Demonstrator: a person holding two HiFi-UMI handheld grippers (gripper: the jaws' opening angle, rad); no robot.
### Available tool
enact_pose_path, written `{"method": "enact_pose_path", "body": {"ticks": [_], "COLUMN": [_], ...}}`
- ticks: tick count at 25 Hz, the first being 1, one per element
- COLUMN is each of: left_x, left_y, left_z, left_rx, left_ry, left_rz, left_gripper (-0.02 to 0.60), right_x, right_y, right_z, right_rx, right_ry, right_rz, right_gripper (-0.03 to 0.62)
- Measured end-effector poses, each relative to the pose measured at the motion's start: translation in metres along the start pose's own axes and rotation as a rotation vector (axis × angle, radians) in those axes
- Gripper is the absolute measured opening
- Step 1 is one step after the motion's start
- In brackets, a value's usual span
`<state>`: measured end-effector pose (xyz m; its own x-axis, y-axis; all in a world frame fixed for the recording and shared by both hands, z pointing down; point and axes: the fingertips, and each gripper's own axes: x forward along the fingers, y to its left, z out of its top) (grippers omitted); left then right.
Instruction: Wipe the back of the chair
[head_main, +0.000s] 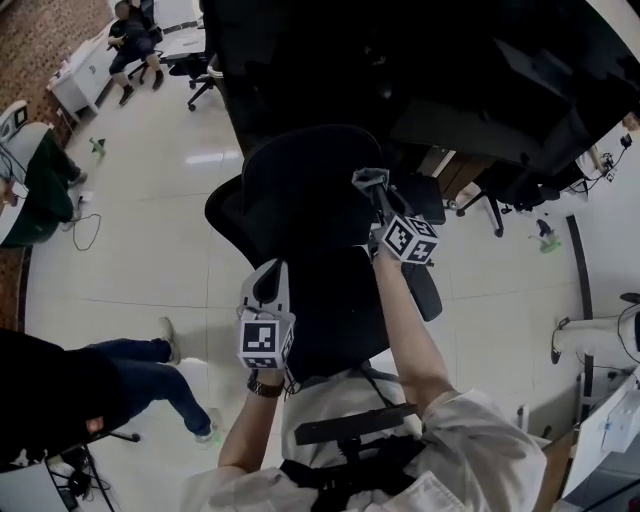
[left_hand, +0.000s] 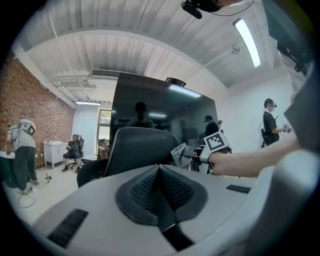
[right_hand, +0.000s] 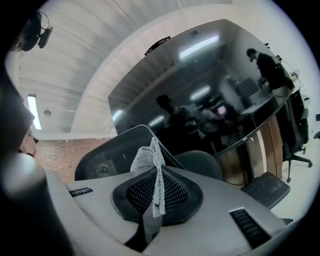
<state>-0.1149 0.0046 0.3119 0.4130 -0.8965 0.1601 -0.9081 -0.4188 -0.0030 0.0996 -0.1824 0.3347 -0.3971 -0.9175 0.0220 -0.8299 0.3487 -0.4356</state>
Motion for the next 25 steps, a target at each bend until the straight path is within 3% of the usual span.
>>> {"method": "enact_pose_path", "body": {"ticks": [3,6,9,13,16,17,19,25], "left_x": [0.002,0.008,0.019,0.016,0.024,0.029,0.041,0.067], "left_y": [0.003,0.015,0.034,0.062,0.072,0.072,0.069,0.048], "left_z": [-0.006,-0.018,-0.028,-0.052,-0.075,-0.085,-0.099,-0.114], "left_rx": [-0.015,-0.026,-0.036,-0.056,-0.068,-0.072,-0.080,-0.078], "left_ry": [0.013,0.041,0.071,0.108,0.128,0.143,0.162,0.147], "left_rz": [0.005,0.017,0.053,0.091,0.094,0.090,0.079,0.009], "left_gripper": [0.009,0.009,0.009,0.009,0.009,0.009,0.009,0.009], "right_x": [0.013,0.051,0.091,0.108,0.110,0.114,0.123,0.104], "right_y": [0.008,0.056,0.117,0.220,0.236,0.220,0.158,-0.097], "right_z": [-0.027,-0.075,-0.122,-0.184,-0.211,-0.212,-0.200,-0.123], "right_rx": [-0.003,-0.021,-0.009,-0.032,-0.050,-0.042,-0.005,0.063], "right_ry": [0.059,0.149,0.231,0.343,0.379,0.370,0.320,0.079], "right_rz": [0.019,0.134,0.304,0.615,0.722,0.703,0.578,-0.019], "right_gripper": [0.021,0.021,0.021,0.021,0.021,0.021,0.021,0.021]}}
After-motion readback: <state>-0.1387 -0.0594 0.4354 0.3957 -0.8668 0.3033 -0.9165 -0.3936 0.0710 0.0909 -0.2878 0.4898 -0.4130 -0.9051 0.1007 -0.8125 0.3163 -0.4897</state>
